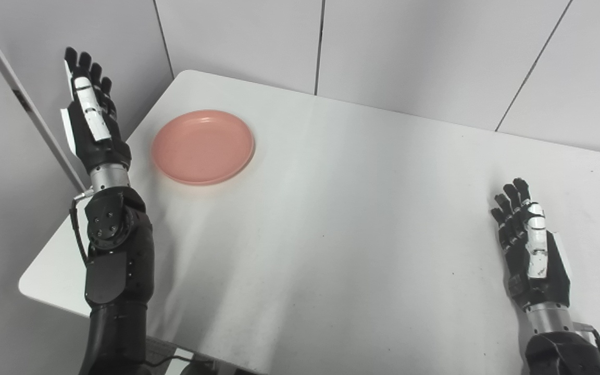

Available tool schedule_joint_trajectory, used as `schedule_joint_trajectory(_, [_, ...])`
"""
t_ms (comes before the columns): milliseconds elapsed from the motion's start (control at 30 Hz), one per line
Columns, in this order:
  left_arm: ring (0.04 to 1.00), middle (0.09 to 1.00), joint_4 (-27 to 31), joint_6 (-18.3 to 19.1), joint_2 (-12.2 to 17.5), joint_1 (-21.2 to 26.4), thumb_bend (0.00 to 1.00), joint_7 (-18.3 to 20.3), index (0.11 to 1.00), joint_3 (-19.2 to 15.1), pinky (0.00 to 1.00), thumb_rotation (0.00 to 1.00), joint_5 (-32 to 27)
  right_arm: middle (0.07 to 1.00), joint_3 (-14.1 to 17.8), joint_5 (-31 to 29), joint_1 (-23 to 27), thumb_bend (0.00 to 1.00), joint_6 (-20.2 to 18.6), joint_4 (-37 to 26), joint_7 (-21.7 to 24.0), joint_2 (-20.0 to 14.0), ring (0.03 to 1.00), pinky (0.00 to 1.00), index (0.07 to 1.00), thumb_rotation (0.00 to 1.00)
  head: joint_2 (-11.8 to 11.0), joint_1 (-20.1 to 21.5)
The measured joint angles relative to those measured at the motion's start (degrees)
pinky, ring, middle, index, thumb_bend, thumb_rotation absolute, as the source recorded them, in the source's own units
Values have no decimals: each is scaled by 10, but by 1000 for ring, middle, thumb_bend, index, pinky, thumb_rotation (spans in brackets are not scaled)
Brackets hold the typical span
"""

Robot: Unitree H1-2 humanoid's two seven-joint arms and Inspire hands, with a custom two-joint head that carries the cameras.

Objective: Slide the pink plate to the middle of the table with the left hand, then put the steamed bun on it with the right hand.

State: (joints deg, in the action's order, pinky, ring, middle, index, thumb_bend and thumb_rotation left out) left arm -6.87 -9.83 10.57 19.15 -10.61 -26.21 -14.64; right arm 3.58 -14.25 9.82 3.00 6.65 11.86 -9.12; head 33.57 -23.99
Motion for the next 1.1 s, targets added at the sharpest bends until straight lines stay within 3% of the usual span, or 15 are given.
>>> schedule_joint_trajectory(333, [1000, 1000, -54, -10, 14, 0, 452, 10, 1000, 2, 1000, 1000, -26, 1000, 0, -1, -1, 155, 0, 0, 4, -1, 1000, 1000, 1000, 1000, 0, 1])
schedule_joint_trajectory(1100, [1000, 1000, -114, -3, 16, 3, 420, 2, 1000, 6, 1000, 1000, -36, 1000, 1, 6, -4, 161, 0, -5, 5, 0, 1000, 1000, 1000, 1000, 4, 2])
